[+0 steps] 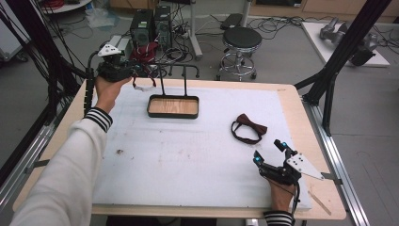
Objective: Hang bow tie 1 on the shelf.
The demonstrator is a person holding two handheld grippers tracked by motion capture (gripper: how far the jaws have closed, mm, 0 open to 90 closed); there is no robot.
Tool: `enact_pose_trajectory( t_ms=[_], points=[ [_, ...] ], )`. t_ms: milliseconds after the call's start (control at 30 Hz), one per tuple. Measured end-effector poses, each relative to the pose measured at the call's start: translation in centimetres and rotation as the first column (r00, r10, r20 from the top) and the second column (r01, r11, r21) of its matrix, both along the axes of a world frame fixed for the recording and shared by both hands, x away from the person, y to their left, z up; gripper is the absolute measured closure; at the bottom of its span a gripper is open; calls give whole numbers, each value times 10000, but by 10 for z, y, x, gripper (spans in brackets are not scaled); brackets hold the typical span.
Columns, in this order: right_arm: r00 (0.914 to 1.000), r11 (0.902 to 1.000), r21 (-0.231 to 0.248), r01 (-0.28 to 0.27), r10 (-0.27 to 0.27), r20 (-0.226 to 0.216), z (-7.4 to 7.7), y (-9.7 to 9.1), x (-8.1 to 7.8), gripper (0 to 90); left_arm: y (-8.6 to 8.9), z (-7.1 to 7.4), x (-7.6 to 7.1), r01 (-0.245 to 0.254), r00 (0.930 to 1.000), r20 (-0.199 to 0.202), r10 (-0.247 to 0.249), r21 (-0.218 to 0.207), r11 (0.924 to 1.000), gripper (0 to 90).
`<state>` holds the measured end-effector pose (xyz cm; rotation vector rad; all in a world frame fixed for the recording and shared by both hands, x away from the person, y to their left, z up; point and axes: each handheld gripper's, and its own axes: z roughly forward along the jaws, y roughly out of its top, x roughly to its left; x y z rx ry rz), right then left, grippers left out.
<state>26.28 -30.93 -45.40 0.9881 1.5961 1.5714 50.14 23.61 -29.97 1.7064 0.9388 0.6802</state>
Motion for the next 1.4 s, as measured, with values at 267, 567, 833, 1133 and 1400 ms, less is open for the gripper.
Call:
enact_pose_trajectory(
  t_ms=[267, 567, 833, 1133, 1400],
  points=[
    [10000, 10000, 5, -3, 3, -4, 0, 0, 0, 97, 5, -11, 2, -408, 9990, -185, 409, 38, 9992, 718],
    [10000, 10000, -8, 13, -13, 10, 0, 0, 0, 97, 14, -26, -2, -718, 9964, -424, 728, 241, 9971, 718],
    [10000, 10000, -22, 14, -14, 18, 0, 0, 0, 97, 19, -30, -5, -863, 9948, -503, 882, 380, 9955, 718],
    [10000, 10000, -36, 0, 0, 48, 0, 0, 0, 97, 21, -42, -8, -924, 9926, -748, 953, 419, 9948, 720],
    [10000, 10000, -41, 7, -7, 51, 0, 0, 0, 97, 23, -48, -10, -915, 9918, -857, 951, 451, 9948, 719]
  ],
)
